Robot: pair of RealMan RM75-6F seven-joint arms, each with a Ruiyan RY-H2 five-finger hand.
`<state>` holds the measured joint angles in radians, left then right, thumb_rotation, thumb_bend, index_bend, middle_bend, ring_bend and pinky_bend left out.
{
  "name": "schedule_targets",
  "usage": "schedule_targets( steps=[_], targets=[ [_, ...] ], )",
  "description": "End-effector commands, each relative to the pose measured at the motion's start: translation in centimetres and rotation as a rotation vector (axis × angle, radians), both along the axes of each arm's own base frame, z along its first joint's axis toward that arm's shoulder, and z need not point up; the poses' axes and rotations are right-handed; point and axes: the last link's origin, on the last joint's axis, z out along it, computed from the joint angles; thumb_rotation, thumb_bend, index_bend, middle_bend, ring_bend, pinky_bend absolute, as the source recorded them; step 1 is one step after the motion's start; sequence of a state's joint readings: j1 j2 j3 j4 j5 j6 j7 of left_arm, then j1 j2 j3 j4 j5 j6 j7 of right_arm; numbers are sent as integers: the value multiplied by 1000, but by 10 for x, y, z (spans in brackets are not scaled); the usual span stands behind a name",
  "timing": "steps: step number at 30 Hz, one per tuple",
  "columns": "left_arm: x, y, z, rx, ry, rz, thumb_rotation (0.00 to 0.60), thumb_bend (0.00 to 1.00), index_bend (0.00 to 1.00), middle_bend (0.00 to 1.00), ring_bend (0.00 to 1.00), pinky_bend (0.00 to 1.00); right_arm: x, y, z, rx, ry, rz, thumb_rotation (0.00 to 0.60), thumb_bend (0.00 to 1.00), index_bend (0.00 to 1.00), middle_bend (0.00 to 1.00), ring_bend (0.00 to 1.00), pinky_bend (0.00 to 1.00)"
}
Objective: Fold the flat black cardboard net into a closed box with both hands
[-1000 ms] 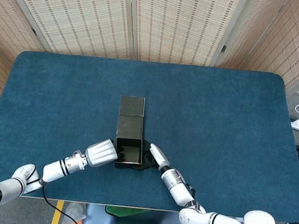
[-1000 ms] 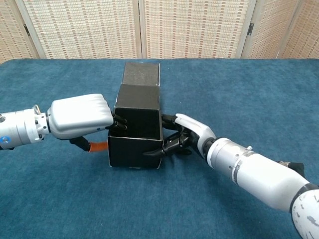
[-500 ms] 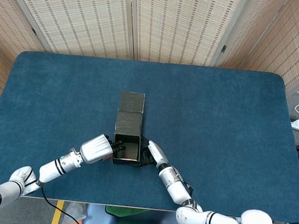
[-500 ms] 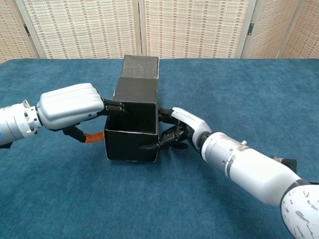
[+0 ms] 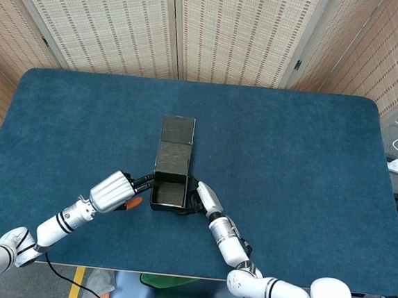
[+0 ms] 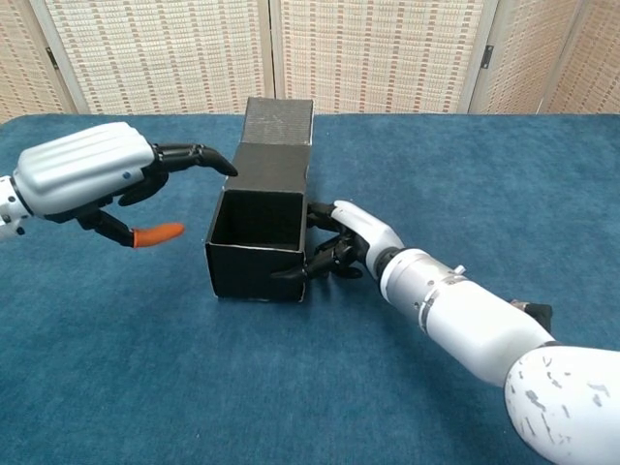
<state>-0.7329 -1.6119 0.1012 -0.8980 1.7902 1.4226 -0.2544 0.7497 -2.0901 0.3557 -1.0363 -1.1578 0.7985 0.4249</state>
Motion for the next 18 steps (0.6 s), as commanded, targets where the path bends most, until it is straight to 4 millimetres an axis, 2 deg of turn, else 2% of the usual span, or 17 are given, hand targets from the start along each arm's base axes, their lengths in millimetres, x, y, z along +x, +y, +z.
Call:
schedule_targets(
  steps=[1, 4, 5, 9, 18],
  targets=[
    [-3, 1, 14, -41, -98, 87, 600, 392, 211, 291, 825, 835, 4, 0, -3, 4, 8, 9, 600, 194, 253, 303, 723, 1000],
    [-6, 0, 20, -106, -176, 179, 600, 391, 190, 279, 823, 837, 5, 2, -4, 13, 16, 15, 600, 149, 46, 163, 687, 1000],
    [-8, 0, 21, -137, -205, 220, 600, 390, 180, 274, 821, 837, 4, 3, -4, 12, 21, 18, 600, 128, 11, 116, 670, 1000],
    [-11, 0, 24, -232, -287, 344, 600, 384, 123, 240, 813, 840, 0, 9, -2, 26, 20, 24, 600, 61, 0, 8, 606, 1000],
    [-17, 3, 25, -362, -394, 538, 600, 354, 11, 159, 781, 842, -8, 29, 7, 76, 14, 59, 600, 15, 0, 0, 570, 1000]
  ],
)
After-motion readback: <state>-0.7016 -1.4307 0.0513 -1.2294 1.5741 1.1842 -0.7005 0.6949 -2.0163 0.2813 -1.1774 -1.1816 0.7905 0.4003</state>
